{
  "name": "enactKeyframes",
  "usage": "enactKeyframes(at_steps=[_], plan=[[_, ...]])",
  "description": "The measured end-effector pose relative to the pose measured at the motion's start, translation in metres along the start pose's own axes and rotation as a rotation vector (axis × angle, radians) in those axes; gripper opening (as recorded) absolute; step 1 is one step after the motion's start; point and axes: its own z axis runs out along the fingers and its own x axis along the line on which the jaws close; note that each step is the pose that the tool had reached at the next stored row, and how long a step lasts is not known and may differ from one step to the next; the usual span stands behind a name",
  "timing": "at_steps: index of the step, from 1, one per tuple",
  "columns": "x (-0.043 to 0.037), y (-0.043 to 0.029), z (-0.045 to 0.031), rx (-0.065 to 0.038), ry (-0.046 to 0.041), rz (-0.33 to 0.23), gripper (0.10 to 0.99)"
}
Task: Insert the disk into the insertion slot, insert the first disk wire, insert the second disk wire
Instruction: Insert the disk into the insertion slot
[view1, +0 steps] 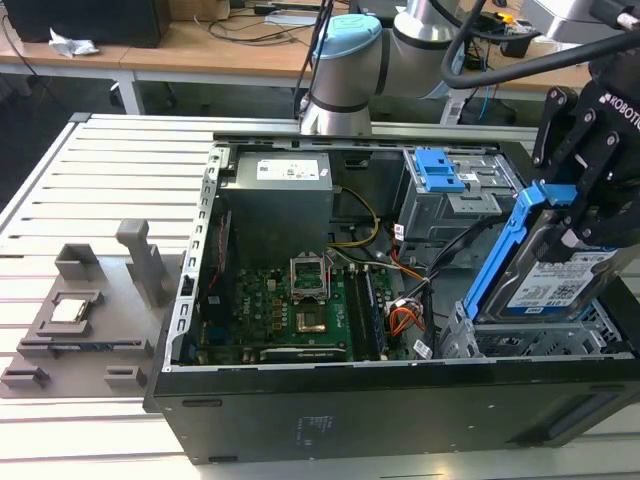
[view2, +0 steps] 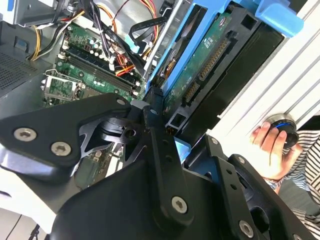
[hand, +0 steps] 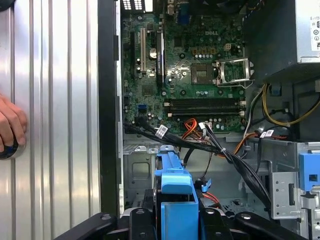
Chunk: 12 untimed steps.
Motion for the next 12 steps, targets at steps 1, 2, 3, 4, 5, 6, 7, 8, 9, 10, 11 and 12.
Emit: enactKeyframes(at_steps=[1,2,3,4,5,6,7,8,9,10,11,12], plan=[[0.0,-0.0001,0.0009,0.0,0.0,0.0,0.365],[0.0,-0.0002,0.0021,0.0,-0.0001,0.0,0.365],[0.0,-0.0003,0.0042,0.0,0.0,0.0,0.365],[0.0,-0.0003,0.0052,0.0,0.0,0.0,0.365],[0.0,-0.0003,0.0061,0.0,0.0001,0.0,0.365],[0.0,-0.0004,0.0068,0.0,0.0,0.0,0.365],[0.0,-0.0004,0.0076,0.0,0.0,0.0,0.365],[0.0,-0.0004,0.0092,0.0,0.0,0.0,0.365],[0.0,-0.0005,0.0103,0.0,0.0,0.0,0.365],[-0.0001,-0.0006,0.0122,0.0,0.0,0.0,0.365],[-0.0001,-0.0006,0.0132,0.0,-0.0001,0.0,0.365],[-0.0001,-0.0006,0.0138,0.0,0.0,0.0,0.365]])
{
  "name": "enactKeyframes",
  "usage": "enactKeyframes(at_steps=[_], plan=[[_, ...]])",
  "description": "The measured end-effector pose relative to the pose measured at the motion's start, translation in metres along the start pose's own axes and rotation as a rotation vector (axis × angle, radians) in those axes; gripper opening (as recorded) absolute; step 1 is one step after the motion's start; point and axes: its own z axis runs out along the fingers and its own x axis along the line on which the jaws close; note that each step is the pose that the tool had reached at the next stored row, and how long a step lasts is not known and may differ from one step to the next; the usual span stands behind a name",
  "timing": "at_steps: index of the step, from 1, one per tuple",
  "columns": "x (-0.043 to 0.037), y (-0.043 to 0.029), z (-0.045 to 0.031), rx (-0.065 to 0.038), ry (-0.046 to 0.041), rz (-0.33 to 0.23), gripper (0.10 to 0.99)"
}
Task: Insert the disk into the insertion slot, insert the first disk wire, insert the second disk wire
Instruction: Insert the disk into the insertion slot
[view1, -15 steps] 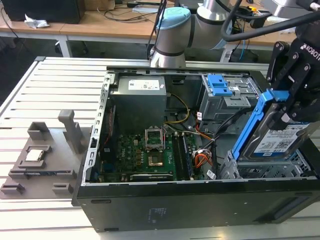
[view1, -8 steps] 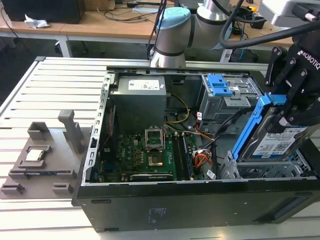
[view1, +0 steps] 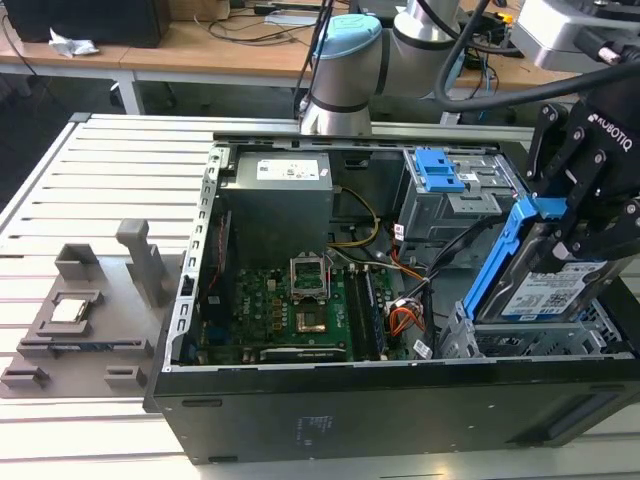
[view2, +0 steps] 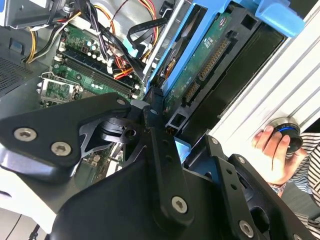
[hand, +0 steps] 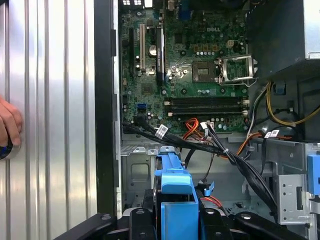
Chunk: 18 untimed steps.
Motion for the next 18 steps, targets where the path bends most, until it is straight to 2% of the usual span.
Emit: enactKeyframes(at_steps=[18], plan=[[-0.0001,-0.0006,0.0154,0.0,-0.0001,0.0,0.365]])
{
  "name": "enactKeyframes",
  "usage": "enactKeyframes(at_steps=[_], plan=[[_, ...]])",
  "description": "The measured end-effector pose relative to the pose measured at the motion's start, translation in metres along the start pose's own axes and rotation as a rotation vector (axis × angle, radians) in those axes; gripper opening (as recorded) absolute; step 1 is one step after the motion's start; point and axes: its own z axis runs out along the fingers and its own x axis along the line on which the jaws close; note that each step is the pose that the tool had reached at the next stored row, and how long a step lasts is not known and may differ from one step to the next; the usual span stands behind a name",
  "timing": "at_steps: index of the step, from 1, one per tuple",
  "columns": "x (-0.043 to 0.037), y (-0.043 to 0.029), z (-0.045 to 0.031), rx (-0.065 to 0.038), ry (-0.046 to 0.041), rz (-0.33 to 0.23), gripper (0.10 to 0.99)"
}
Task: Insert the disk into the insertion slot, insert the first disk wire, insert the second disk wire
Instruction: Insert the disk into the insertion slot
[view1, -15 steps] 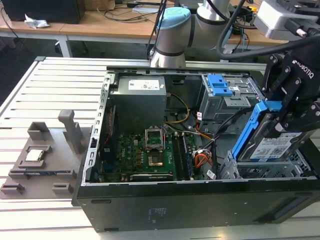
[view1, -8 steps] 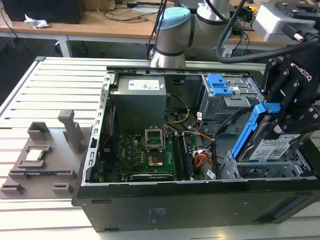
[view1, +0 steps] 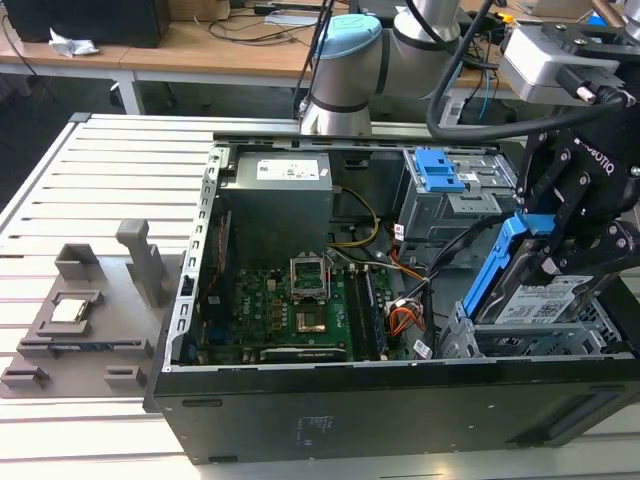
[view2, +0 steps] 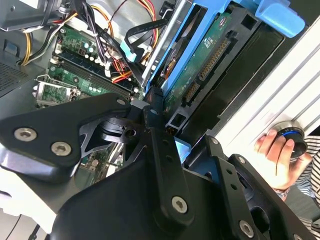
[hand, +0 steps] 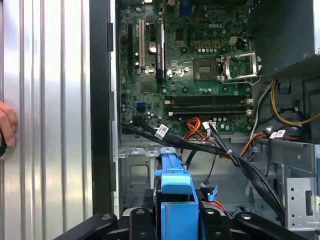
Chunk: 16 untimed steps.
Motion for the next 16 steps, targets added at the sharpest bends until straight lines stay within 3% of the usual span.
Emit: enactKeyframes(at_steps=[10,12,13,16], plan=[[0.0,-0.0001,0.0019,0.0,-0.0002,0.0,0.365],[0.0,-0.0001,0.0018,0.0,0.0,0.0,0.376],[0.0,-0.0001,0.0018,0.0,-0.0001,0.0,0.439],[0.0,0.0,0.0019,0.0,-0.0003,0.0,0.439]])
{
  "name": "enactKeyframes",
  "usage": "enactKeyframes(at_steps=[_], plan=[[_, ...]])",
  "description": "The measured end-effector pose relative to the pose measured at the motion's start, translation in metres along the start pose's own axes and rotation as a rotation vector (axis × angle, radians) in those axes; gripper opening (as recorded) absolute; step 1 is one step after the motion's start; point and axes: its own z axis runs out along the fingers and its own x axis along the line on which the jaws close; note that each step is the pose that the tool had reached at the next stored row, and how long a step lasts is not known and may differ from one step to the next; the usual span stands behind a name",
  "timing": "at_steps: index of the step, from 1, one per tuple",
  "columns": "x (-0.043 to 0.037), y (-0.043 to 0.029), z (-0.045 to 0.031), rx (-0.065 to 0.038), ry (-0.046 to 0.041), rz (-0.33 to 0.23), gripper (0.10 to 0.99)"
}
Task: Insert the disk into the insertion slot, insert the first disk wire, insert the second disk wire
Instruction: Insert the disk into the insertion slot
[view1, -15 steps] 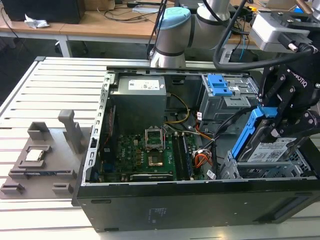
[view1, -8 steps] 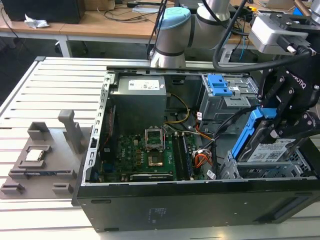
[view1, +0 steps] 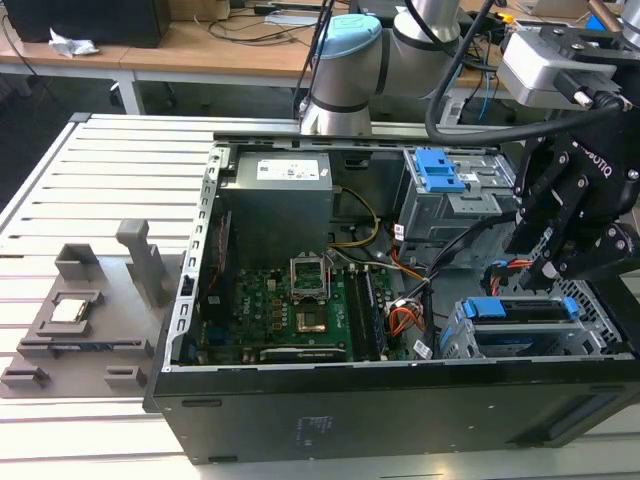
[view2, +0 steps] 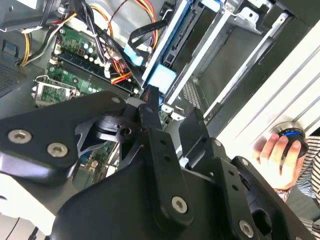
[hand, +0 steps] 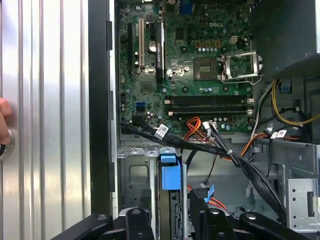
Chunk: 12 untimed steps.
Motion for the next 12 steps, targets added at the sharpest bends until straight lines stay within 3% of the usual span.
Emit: enactKeyframes(at_steps=[1,2,4,8,12], plan=[[0.0,0.0,0.0,0.0,0.0,0.0,0.439],[0.0,0.0,0.0,0.0,0.0,0.0,0.361],[0.0,0.0,0.0,0.0,-0.0001,0.0,0.361],[0.0,0.0,0.0,0.0,-0.0001,0.0,0.114],[0.0,0.0,0.0,0.0,-0.0002,0.0,0.106]])
